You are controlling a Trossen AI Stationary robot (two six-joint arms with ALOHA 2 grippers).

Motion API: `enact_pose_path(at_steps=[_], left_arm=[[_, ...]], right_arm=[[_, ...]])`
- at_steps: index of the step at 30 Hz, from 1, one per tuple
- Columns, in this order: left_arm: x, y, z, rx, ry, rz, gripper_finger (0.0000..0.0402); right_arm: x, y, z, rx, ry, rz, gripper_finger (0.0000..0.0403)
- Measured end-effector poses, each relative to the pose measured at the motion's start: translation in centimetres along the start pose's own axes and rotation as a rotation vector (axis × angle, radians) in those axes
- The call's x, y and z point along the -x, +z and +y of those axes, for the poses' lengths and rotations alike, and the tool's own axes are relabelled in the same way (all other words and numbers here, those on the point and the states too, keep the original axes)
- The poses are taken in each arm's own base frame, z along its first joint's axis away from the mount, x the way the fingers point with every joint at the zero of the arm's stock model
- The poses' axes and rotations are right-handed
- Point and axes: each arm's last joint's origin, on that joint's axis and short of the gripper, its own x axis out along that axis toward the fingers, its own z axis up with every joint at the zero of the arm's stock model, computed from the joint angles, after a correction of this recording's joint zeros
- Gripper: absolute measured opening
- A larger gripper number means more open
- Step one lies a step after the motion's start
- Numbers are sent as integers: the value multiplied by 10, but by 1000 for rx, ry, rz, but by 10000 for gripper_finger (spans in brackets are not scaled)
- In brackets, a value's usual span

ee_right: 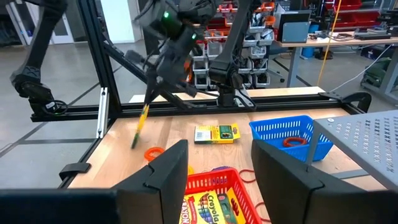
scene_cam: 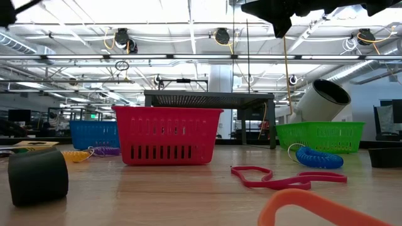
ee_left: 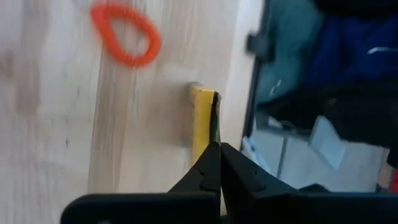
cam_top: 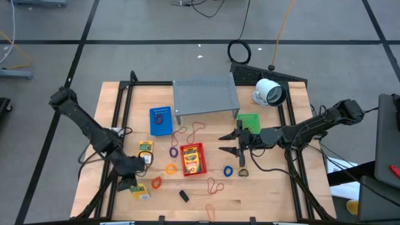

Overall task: Pick & Place Office Desk Supplies
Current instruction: Put the bottom yellow crayon box into the red bin

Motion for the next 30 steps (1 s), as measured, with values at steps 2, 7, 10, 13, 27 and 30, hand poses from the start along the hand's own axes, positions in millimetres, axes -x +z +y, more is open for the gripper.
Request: enact_pose_path(at_steps=[2,7,10,13,27,30], left_arm=[[9,0,-1,-33,-17,-67,1],[29,1,-3,-140,-11,-274,0],[43,4,-9,-233,28,-428,0],[57,11,-19,-364,90,-597,0],[85,38,-49,-705,346,-1120,0],[80,50,-48,-695,405,-1148,0]], right_arm=[[0,0,0,1,0,0,166],[0,0,0,1,0,0,166],[0,0,0,0,0,-1,166],[0,2,0,-4,2,-16,167],[0,2,0,-5,2,-22,166],[0,3,0,-7,2,-29,166]])
